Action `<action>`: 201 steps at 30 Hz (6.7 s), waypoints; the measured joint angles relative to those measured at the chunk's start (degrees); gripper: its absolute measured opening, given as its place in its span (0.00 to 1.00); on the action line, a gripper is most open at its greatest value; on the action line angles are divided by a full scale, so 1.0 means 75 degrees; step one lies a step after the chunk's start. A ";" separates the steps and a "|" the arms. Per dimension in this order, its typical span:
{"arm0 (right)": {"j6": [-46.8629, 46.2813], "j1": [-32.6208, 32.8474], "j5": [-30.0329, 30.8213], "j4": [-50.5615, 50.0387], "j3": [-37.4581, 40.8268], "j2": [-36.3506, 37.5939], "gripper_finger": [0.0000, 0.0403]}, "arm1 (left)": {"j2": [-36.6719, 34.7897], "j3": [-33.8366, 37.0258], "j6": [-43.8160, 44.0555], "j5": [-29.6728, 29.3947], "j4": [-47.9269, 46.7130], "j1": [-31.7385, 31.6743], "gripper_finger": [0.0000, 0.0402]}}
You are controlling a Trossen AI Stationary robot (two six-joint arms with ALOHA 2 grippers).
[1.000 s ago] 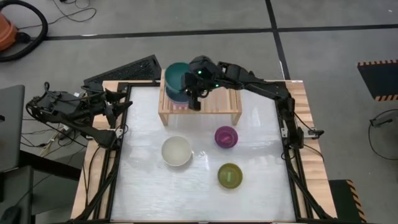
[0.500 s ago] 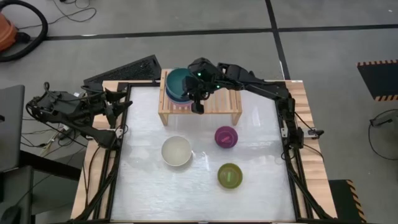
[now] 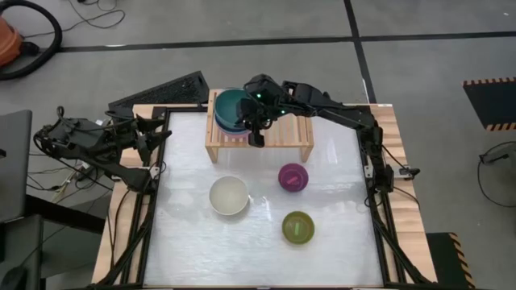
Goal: Place and stack bowls onto a shelf
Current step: Stack the dark green bowl on top of the blue bowl on the shelf, then stack the white bowl on top of the dark green bowl on the shelf
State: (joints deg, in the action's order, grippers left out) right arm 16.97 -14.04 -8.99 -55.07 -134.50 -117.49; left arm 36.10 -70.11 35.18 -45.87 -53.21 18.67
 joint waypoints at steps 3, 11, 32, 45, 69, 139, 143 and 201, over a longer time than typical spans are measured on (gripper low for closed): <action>0.0003 -0.0019 -0.0003 0.0094 0.0000 0.0000 0.12 | 0.0000 0.0000 0.0000 0.0003 0.0000 0.0001 0.67; 0.0003 -0.0162 0.0000 0.0108 0.0000 0.0002 0.15 | 0.0000 0.0000 0.0000 0.0003 -0.0003 -0.0002 0.67; 0.0207 0.0080 0.0230 0.0882 0.0000 0.0335 0.29 | 0.0000 0.0000 -0.0026 0.0006 -0.0008 -0.0001 0.67; 0.0341 0.1035 0.3867 0.0680 0.0014 -0.0146 0.05 | 0.0003 0.0000 -0.0149 0.0003 -0.0013 0.0001 0.67; 0.1051 0.0865 0.5427 0.1336 0.0448 0.0622 0.06 | 0.0003 0.0000 -0.0166 0.0003 -0.0009 -0.0001 0.67; -0.0597 0.2587 0.0320 0.4243 0.5853 0.2305 0.44 | 0.0000 -0.0003 -0.0522 0.0083 -0.0012 -0.0001 0.67; -0.0400 0.2899 0.0109 0.4300 0.5858 0.1453 0.52 | 0.0000 -0.0002 -0.0525 0.0086 -0.0064 0.0001 0.67; 0.0550 0.2779 -0.0572 0.0270 0.0643 0.1032 0.06 | 0.0003 0.0000 -0.0285 0.0227 -0.0236 0.0001 0.67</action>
State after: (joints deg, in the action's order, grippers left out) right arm 21.09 6.80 -13.29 -53.04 -129.67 -109.74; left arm 36.12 -70.11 33.04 -44.16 -54.98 18.68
